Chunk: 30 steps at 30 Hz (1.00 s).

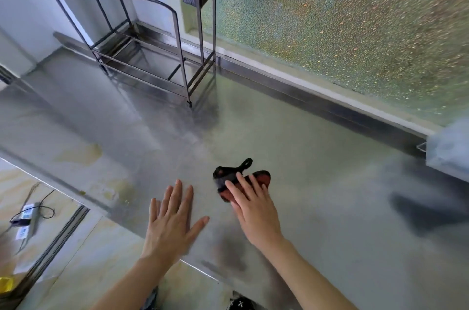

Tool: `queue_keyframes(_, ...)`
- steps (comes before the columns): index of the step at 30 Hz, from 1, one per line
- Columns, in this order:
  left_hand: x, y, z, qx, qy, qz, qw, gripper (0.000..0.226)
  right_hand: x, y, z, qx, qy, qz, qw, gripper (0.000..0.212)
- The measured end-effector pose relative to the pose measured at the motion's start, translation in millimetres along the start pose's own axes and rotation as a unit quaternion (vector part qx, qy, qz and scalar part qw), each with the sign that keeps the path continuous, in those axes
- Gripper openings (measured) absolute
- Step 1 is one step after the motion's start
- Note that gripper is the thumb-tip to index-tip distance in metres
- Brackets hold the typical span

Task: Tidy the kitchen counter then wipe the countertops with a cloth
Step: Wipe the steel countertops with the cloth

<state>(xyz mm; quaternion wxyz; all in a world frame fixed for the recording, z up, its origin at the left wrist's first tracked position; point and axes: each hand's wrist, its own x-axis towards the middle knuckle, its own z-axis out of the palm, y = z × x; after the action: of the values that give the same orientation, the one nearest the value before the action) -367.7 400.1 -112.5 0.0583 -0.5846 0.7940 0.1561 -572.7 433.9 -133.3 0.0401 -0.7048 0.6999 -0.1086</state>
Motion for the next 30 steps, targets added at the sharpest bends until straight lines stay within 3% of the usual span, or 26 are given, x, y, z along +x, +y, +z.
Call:
queue_keyframes(2, 1.1, -14.9, -6.1, 0.004, 0.003, 0.013, 1.000, 0.082, 0.1, 1.5, -1.6, 0.004, 0.019, 0.134, 0.991, 0.044)
queue_keyframes(4, 0.6, -36.3, -15.1, 0.008, 0.001, 0.026, 1.000, 0.081, -2.5, -16.2, 2.4, 0.017, 0.060, 0.283, 0.957, 0.045)
queue_keyframes(6, -1.9, -61.9, -28.2, 0.003, 0.000, 0.035, 0.999, 0.084, -8.5, -56.4, 9.0, 0.031, 0.081, 0.334, 0.939, 0.045)
queue_keyframes(7, -3.6, -76.1, -34.3, -0.002, -0.001, 0.034, 0.999, 0.086, -12.3, -80.4, 14.0, 0.037, 0.077, 0.307, 0.948, 0.046)
queue_keyframes(10, -3.0, -124.0, -46.6, -0.005, -0.005, 0.031, 0.999, 0.092, -22.9, -137.4, 28.8, 0.014, 0.003, 0.112, 0.994, 0.048)
queue_keyframes(12, 4.8, -158.7, -50.9, -0.010, -0.013, 0.026, 1.000, 0.095, -23.6, -144.3, 32.6, -0.010, -0.009, 0.069, 0.997, 0.048)
queue_keyframes(14, 16.8, -190.9, -56.5, -0.005, -0.018, 0.023, 1.000, 0.099, -26.7, -146.3, 33.4, -0.020, 0.010, 0.156, 0.987, 0.047)
queue_keyframes(17, 34.0, -227.5, -65.8, 0.002, -0.019, 0.011, 1.000, 0.109, -28.8, -163.6, 36.9, 0.003, 0.088, 0.384, 0.919, 0.047)
queue_keyframes(20, 44.9, -248.5, -67.8, 0.008, -0.030, 0.015, 0.999, 0.106, -8.5, -206.8, 43.3, 0.022, 0.125, 0.476, 0.870, 0.047)
queue_keyframes(22, 47.0, -253.5, -66.0, 0.014, -0.036, 0.024, 0.999, 0.105, 11.4, -239.5, 50.6, 0.030, 0.121, 0.445, 0.887, 0.044)
queue_keyframes(27, 47.0, -253.2, -63.4, 0.000, -0.038, 0.032, 0.999, 0.104, 44.2, -282.8, 66.7, 0.027, 0.048, 0.250, 0.967, 0.056)
queue_keyframes(29, 47.5, -252.9, -64.5, -0.002, -0.044, 0.032, 0.999, 0.103, 36.7, -270.3, 64.9, 0.010, 0.030, 0.240, 0.970, 0.049)
queue_keyframes(30, 47.5, -252.8, -65.1, -0.002, -0.047, 0.033, 0.998, 0.103, 29.6, -263.2, 63.5, 0.001, 0.038, 0.276, 0.960, 0.046)
